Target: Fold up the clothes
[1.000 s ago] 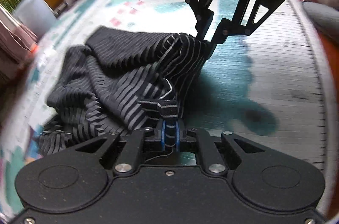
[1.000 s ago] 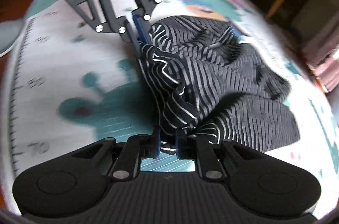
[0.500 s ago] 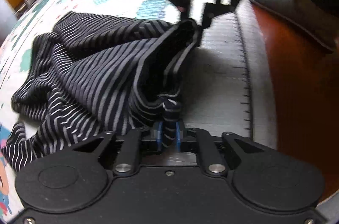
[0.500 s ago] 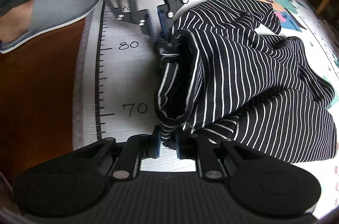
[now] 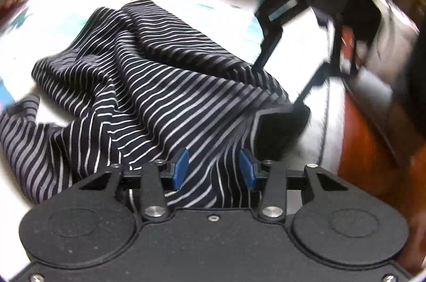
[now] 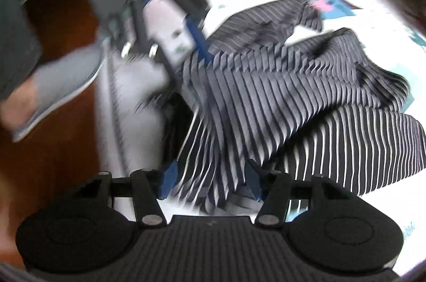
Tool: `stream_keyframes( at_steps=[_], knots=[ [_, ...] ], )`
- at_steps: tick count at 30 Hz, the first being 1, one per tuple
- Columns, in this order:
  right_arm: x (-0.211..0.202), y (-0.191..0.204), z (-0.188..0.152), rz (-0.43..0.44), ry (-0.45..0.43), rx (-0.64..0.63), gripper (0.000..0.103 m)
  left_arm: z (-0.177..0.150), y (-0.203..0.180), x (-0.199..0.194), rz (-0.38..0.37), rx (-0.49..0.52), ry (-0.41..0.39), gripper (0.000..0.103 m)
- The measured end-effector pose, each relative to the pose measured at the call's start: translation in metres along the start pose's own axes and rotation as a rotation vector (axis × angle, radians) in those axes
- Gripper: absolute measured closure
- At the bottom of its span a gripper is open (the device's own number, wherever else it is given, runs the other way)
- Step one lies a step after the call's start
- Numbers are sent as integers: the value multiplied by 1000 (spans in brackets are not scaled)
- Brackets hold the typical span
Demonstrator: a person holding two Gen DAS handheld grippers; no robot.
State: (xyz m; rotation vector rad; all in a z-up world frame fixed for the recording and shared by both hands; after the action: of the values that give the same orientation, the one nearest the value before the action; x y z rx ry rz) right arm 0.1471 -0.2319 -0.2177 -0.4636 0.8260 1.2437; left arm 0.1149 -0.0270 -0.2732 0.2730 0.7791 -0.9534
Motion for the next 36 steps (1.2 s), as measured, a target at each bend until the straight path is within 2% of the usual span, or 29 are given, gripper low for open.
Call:
stream_keyframes(
  at_steps=[1,3,5,6,7,9,12,13,15,17,18,21,24,28,30,32,33,34,35,36],
  knots=[
    [1,-3,5,-21,-32,19,46,-2,-3,6,-2,-8,11,65],
    [16,0,4,15,-8,32,47,-12,-21,21,-62,42,79,68],
    [32,22,-11,61,91,-107,45,-24,-42,28,-117,140,135,67],
    [30,36,-17,72,103,-212,45,-27,-52,26,-118,219,132,67],
    [25,40,-19,95,121,-239,45,-29,-60,24,-131,276,133,67],
    [14,45,-23,142,155,-285,45,-27,-59,16,-213,226,147,66],
    [-4,13,-12,183,143,-69,48,-21,-32,6,-191,94,121,67],
    [-10,-2,-7,189,130,24,48,-17,-17,2,-172,32,103,67],
    [-18,-37,-7,169,52,201,48,-9,22,-10,-78,-100,40,67],
    [-29,-86,-7,92,-65,388,48,-3,65,-20,47,-224,-21,67],
    [-25,-106,-17,20,-104,468,48,-2,86,-24,106,-285,-49,68],
    [-23,-164,-40,-252,-169,669,48,-8,130,-27,187,-458,-103,68],
    [-13,-201,-66,-426,-231,894,48,-15,173,-30,268,-630,-158,68],
    [-6,-241,-86,-521,-284,1105,48,-26,231,-34,376,-860,-231,68],
    [0,-254,-85,-519,-308,1146,48,-30,256,-35,418,-960,-264,69],
    [8,-264,-79,-506,-335,1165,48,-24,257,-26,385,-953,-265,68],
    [14,-268,-73,-499,-338,1160,48,-19,255,-20,385,-919,-248,71],
    [21,-269,-67,-500,-329,1138,48,-13,250,-14,393,-865,-229,78],
    [28,-269,-62,-504,-319,1115,49,-5,241,-8,424,-785,-200,95],
    [37,-269,-60,-530,-297,1081,50,3,232,-2,454,-706,-171,96]
  ],
)
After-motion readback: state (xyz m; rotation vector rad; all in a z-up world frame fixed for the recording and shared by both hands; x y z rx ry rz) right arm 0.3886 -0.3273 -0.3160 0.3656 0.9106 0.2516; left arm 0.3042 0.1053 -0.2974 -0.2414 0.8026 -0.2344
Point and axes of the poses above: each gripper's, at about its wrist camera, not at the fingertips, and x roughly the way its jaws point, y to its left, z to its top, the point moved 5 cm from there along x, roughly the way its jaws point, and after that the axes turned 8 degrees about -y, right-handed, at the moved point
